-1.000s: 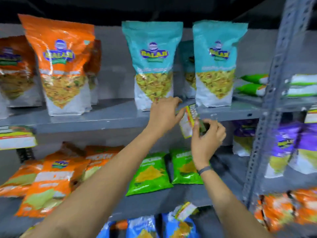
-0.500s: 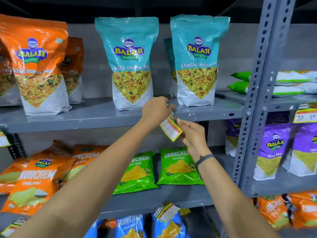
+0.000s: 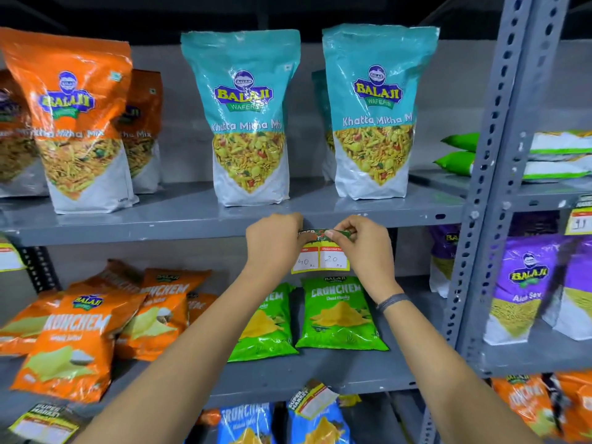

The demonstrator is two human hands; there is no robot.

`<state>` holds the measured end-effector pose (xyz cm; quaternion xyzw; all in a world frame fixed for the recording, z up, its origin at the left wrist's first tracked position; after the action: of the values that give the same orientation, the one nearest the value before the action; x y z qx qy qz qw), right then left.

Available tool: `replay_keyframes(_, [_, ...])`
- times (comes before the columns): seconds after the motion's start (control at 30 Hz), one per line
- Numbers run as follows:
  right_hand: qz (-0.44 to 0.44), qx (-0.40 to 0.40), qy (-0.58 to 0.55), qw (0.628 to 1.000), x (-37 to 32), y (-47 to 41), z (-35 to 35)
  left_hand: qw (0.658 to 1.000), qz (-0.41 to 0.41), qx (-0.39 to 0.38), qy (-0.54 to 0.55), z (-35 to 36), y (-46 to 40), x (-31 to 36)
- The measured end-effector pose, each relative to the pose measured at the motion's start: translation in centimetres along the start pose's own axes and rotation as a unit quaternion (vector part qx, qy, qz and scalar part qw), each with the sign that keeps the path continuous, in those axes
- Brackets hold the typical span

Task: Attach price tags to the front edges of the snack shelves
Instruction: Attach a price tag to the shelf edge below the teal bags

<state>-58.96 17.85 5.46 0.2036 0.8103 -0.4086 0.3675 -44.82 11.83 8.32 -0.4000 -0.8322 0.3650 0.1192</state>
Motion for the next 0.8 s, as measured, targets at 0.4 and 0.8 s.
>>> replay_keyframes(0.4, [0.007,0.017,-0.079,0.997,-0.4,-1.2,-1.0,0.997,-0.028,0.06,0.037,-0.6,-0.9,0.2])
replay_keyframes(0.8, [-0.02,0.068,-0.106,0.992,0.2,-0.9,-0.7,0.988,-0.134,0.071,0.026,-0.1,-0.8,0.5])
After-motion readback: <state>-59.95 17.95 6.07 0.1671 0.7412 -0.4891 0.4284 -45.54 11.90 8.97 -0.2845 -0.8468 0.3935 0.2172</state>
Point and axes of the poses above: each hand's wrist, its own y-axis away from the middle knuckle, its own z-axis out of the palm, x = y × z, the point moved 4 cm from there along -y, towards the middle knuckle, and after that the axes turned 15 degrees about z, right-handed, at the moved point
